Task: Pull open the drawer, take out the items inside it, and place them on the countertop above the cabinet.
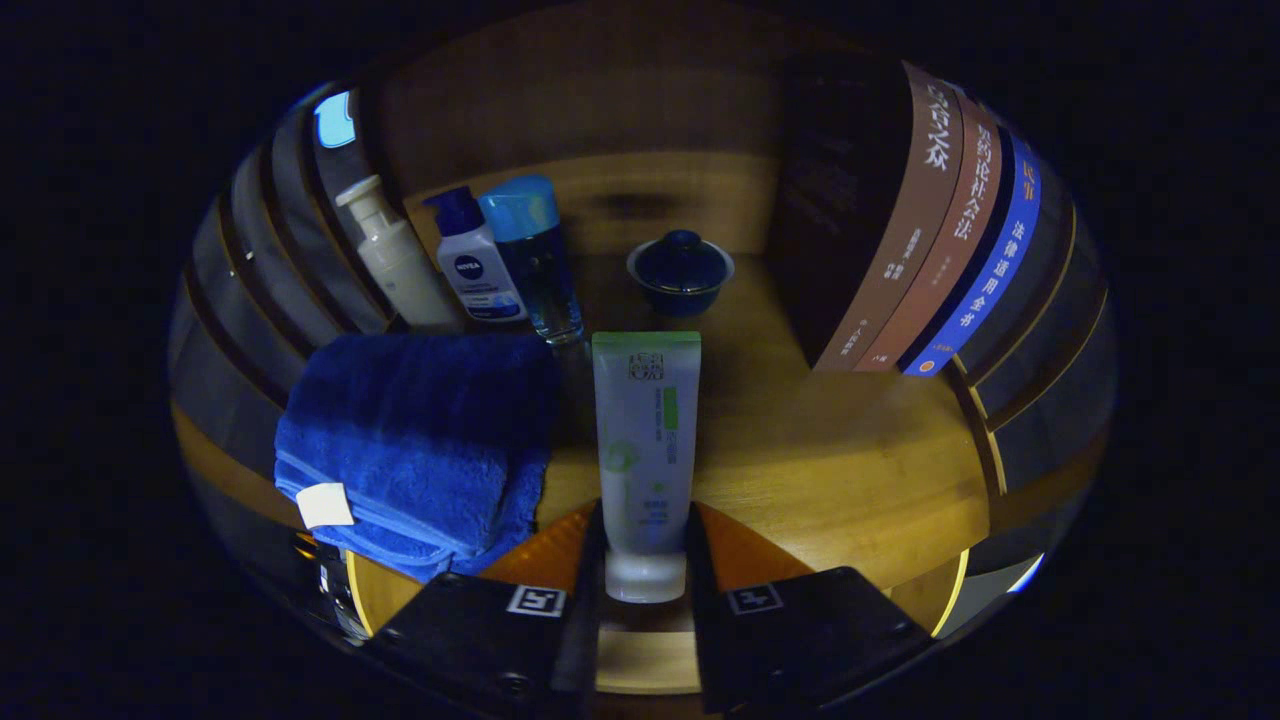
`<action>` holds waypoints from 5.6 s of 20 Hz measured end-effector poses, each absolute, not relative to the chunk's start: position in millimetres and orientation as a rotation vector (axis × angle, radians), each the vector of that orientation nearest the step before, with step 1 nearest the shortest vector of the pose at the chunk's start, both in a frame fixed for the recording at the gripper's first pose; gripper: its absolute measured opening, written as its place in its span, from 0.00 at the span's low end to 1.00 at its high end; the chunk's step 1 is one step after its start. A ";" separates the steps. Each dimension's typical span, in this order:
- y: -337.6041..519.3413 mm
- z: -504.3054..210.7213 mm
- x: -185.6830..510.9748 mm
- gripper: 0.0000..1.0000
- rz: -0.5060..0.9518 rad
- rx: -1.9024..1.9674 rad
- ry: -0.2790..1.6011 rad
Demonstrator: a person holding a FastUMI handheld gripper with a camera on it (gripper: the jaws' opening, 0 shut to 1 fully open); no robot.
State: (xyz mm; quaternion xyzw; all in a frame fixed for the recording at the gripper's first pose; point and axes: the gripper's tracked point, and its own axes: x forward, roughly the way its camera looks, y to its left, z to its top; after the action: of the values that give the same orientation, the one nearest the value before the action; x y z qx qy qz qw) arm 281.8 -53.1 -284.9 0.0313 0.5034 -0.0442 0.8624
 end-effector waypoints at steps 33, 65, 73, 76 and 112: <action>-34.0 -241.5 -10.9 0.99 -0.095 0.096 0.423; -46.3 -306.2 144.3 0.99 -0.111 0.105 0.423; -48.8 -309.7 167.1 0.99 -0.109 0.112 0.422; -49.5 -310.8 171.0 0.99 -0.112 0.112 0.424; -26.6 -23.7 39.6 0.99 -0.021 0.036 0.080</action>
State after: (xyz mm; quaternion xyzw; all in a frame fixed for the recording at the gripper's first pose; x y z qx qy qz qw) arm 39.6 -26.6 -23.7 0.0179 0.0400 -0.0103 0.9990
